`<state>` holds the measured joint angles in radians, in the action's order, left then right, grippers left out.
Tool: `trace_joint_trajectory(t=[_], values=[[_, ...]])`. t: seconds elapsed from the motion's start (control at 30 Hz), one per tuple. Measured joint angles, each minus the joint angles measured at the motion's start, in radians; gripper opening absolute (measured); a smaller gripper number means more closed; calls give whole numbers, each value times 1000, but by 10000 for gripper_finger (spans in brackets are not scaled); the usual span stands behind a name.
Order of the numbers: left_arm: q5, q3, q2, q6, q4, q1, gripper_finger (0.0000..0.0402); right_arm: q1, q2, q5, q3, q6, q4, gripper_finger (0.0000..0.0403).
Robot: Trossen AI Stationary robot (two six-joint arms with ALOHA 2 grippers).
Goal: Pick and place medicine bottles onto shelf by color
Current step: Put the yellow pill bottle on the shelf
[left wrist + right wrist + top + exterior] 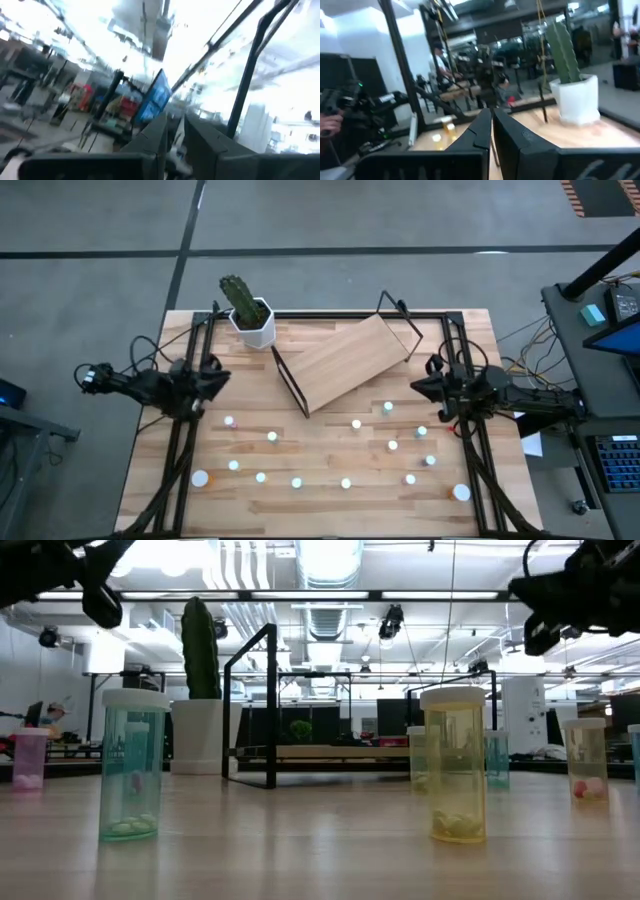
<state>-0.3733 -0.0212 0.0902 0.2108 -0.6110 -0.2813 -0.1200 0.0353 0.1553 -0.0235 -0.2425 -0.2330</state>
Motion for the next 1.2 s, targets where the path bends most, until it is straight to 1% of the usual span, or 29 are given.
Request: trace_joint_trajectory(t=[0.13, 0.3, 0.43, 0.6, 0.63, 0.7, 0.77, 0.8, 0.97, 1.07, 1.2], values=[[-2, 0, 9, -85, -41, 0, 49, 0, 9, -1, -2, 76, -83, 9], [-2, 0, 37, -189, -56, 0, 49, 0, 12, -1, -2, 78, -148, 9], [-4, 0, 70, -196, -66, 0, 49, 0, 12, -1, -2, 83, -144, 9], [-90, 0, 124, -201, -113, 0, 49, 0, 12, -1, -2, 133, -139, 9], [-106, 0, 136, -205, -127, 0, 49, 0, 12, -10, -2, 155, -141, 9], [-124, 0, 162, -232, -162, 0, 49, 0, 14, -68, -2, 211, -163, 9], [-135, 0, 192, -261, -211, 0, 49, 0, 13, -129, -2, 215, -177, 9], [-136, 0, 209, -274, -247, 0, 49, -1, 14, -144, -3, 217, -177, 9], [-138, 0, 284, -329, -399, 0, 49, 0, 14, -149, -29, 246, -177, 9], [-141, 0, 314, -349, -429, 0, 49, 0, 33, -149, -64, 270, -175, 9], [-164, 0, 331, -349, -431, 0, 49, 0, 91, -150, -136, 342, -154, 9]])
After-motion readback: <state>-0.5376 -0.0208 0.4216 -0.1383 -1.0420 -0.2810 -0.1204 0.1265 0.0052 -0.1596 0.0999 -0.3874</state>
